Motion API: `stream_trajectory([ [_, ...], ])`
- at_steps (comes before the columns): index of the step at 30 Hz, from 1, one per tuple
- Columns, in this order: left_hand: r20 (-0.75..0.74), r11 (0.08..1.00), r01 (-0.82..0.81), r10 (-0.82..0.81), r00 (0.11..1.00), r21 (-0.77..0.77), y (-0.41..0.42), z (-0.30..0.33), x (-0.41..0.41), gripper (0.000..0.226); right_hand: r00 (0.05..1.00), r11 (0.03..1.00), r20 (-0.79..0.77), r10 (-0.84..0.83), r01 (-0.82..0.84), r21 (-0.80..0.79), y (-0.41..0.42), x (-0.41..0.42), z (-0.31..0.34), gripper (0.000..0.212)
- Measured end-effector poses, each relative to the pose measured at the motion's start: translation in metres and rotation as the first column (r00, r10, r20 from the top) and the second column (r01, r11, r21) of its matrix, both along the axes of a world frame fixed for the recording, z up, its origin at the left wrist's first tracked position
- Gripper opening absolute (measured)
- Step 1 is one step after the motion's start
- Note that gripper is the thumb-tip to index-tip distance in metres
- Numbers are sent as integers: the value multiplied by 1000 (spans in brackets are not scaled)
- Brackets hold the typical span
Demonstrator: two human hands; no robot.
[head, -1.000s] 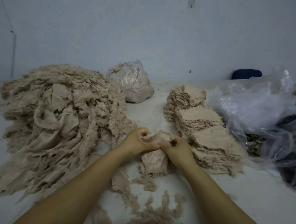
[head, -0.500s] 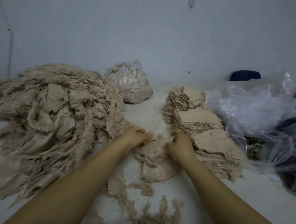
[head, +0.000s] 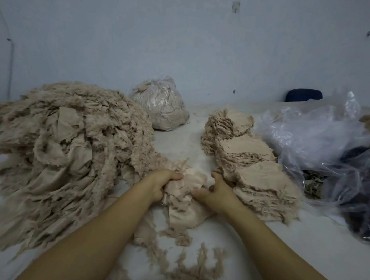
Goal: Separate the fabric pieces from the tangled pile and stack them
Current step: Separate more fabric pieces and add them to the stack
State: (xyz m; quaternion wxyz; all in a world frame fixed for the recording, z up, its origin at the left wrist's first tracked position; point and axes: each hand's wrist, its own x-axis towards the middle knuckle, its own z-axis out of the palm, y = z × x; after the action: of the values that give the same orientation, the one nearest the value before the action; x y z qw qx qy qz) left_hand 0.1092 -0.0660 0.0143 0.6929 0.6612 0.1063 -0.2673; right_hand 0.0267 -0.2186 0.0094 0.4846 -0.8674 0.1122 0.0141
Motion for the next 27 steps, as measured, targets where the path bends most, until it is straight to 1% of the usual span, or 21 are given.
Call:
stream_trajectory([
  [1,-11,998,-20,20,1000,-60,4,0,1,3,1000,1000,-26,-3,3,-4,-2,-2,-2,89],
  [2,-20,992,-40,37,999,-118,7,0,0,6,999,1000,-33,-22,23,14,-3,-2,-6,82],
  [3,-25,985,-59,55,998,-164,10,1,-2,8,998,997,-10,-56,56,52,-4,-2,-9,63],
  [5,-32,966,-108,103,994,-233,15,1,-8,11,993,983,39,-115,108,150,-3,-4,-13,9],
  [6,-36,956,-139,135,990,-258,17,1,-10,12,990,975,62,-128,115,191,-3,-4,-13,13],
  [7,-41,945,-176,171,984,-276,19,0,-12,12,987,964,65,-149,131,232,-3,-4,-14,24],
  [8,-50,930,-212,207,977,-301,20,-1,-13,13,982,948,69,-176,150,281,-4,-2,-13,28],
  [10,-65,903,-261,254,965,-342,23,-4,-14,14,959,926,108,-262,218,308,-6,0,-8,25],
  [13,-85,909,-232,216,973,-347,25,-3,-20,12,910,924,247,-333,263,276,-10,0,6,18],
  [15,-117,931,-207,179,977,-301,24,-2,-23,23,885,899,304,-352,229,373,-6,-1,20,14],
  [17,-151,956,-188,156,976,-225,22,-3,-26,35,882,868,339,-326,138,476,2,-1,38,11],
  [19,-160,977,-132,105,982,-166,23,-4,-28,47,882,846,392,-263,16,533,12,1,55,21],
  [20,-155,983,-95,70,985,-160,25,-4,-29,53,876,826,412,-250,-28,562,17,3,63,26],
  [22,-148,982,-25,-3,989,-187,32,-4,-29,67,867,790,423,-265,-56,611,25,6,70,32],
  [24,-130,976,31,-60,990,-217,40,-5,-30,78,877,798,385,-286,-5,603,30,7,62,30],
  [25,-110,973,54,-80,991,-224,43,-5,-31,81,893,835,345,-288,58,548,31,7,53,27],
  [27,-64,972,74,-90,994,-221,46,-6,-33,83,930,930,251,-268,183,318,30,2,31,21],
])
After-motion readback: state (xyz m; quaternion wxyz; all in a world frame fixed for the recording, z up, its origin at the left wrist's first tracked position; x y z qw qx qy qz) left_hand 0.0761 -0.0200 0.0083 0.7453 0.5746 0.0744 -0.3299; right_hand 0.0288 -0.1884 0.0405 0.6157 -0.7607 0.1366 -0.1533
